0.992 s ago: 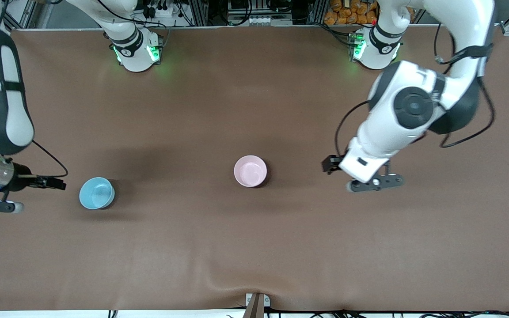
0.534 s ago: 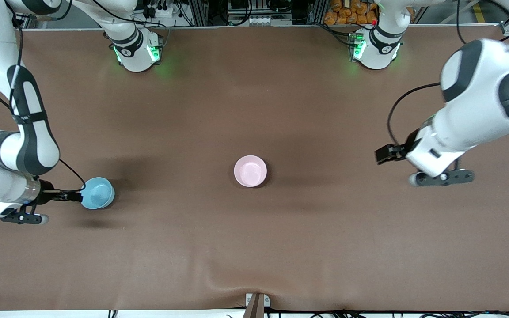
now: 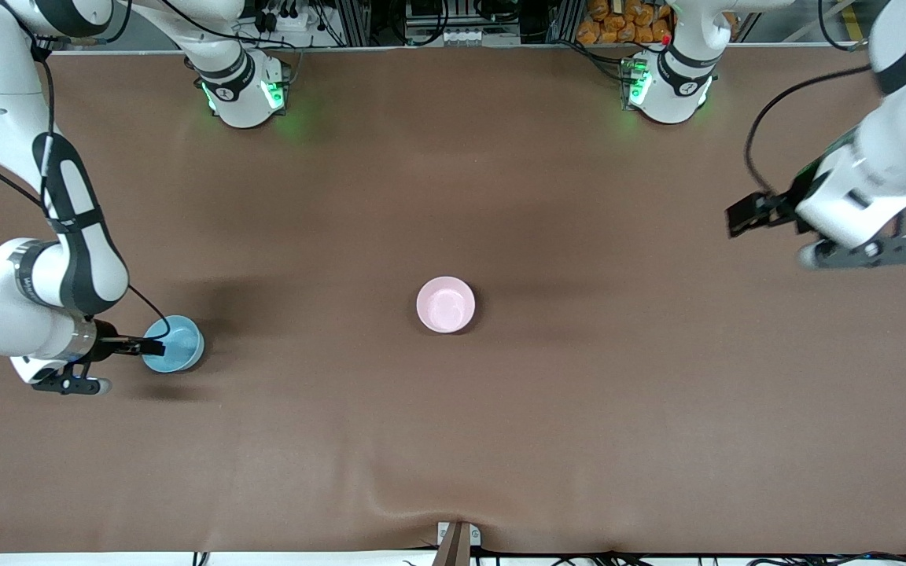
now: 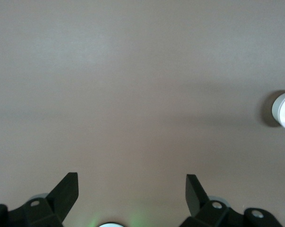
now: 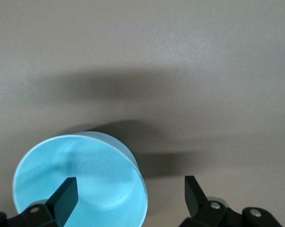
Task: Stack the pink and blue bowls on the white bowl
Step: 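Grasp the blue bowl rim with the right gripper and lift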
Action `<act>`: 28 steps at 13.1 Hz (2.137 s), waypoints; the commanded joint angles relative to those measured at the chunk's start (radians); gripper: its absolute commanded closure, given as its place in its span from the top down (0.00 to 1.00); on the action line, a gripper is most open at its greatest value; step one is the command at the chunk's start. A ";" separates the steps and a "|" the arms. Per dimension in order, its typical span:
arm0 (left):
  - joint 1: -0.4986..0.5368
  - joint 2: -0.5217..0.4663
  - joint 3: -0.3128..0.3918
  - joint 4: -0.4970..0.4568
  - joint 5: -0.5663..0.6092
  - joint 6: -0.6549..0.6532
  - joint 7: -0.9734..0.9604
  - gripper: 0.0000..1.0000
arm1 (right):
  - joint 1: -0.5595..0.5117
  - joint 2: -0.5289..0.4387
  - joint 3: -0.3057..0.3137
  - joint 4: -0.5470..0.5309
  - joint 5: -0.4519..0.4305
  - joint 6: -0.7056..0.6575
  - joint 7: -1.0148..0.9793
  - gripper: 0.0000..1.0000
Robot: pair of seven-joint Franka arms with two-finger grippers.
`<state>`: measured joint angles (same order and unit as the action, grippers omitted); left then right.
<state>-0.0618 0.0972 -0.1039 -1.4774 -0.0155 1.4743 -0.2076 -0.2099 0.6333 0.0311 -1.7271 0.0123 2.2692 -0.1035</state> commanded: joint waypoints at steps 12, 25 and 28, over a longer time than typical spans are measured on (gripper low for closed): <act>0.028 -0.165 0.053 -0.026 0.048 -0.129 0.082 1.00 | -0.014 0.002 0.012 -0.035 -0.002 0.050 0.007 0.00; 0.056 -0.132 0.095 -0.032 0.017 -0.087 0.131 1.00 | 0.095 -0.109 0.021 -0.026 0.000 -0.031 0.152 0.00; 0.057 -0.131 0.099 -0.032 0.017 -0.088 0.134 1.00 | 0.170 -0.138 0.021 -0.028 0.000 -0.048 0.279 0.00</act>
<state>-0.0063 -0.0243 -0.0061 -1.5077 0.0093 1.3841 -0.0789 -0.0809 0.5331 0.0559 -1.7383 0.0167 2.2386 0.0979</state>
